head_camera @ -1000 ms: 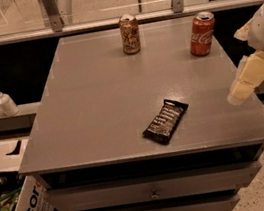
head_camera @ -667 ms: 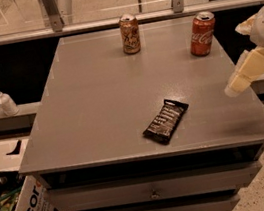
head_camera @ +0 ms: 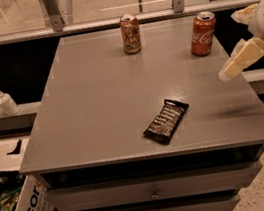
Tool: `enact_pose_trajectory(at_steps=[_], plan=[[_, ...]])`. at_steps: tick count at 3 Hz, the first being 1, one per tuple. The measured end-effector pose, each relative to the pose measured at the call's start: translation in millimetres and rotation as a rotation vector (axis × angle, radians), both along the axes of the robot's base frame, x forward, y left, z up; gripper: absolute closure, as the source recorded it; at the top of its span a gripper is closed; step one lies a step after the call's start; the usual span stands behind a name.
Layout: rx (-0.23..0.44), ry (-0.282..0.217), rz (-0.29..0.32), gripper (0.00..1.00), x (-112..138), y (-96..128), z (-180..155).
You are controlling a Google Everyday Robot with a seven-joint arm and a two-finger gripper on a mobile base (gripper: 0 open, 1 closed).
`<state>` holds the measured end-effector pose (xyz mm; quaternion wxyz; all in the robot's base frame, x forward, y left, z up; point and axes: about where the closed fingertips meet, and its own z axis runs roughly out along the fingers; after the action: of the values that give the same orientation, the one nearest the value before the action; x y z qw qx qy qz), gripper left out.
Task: Knock coke can over
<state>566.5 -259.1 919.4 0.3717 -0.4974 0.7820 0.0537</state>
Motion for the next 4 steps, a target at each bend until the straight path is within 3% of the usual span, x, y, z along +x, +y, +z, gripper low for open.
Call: enact_pose_trajectory(at_steps=[1,3,4], plan=[[0.073,-0.028,-0.001,0.0,19.7,-15.6,-5.9],[0.118,-0.018,-0.005,0.0,23.1,-11.7,-12.5],[0.193,-0.022,-0.037,0.0,32.0,-13.4,-26.7]])
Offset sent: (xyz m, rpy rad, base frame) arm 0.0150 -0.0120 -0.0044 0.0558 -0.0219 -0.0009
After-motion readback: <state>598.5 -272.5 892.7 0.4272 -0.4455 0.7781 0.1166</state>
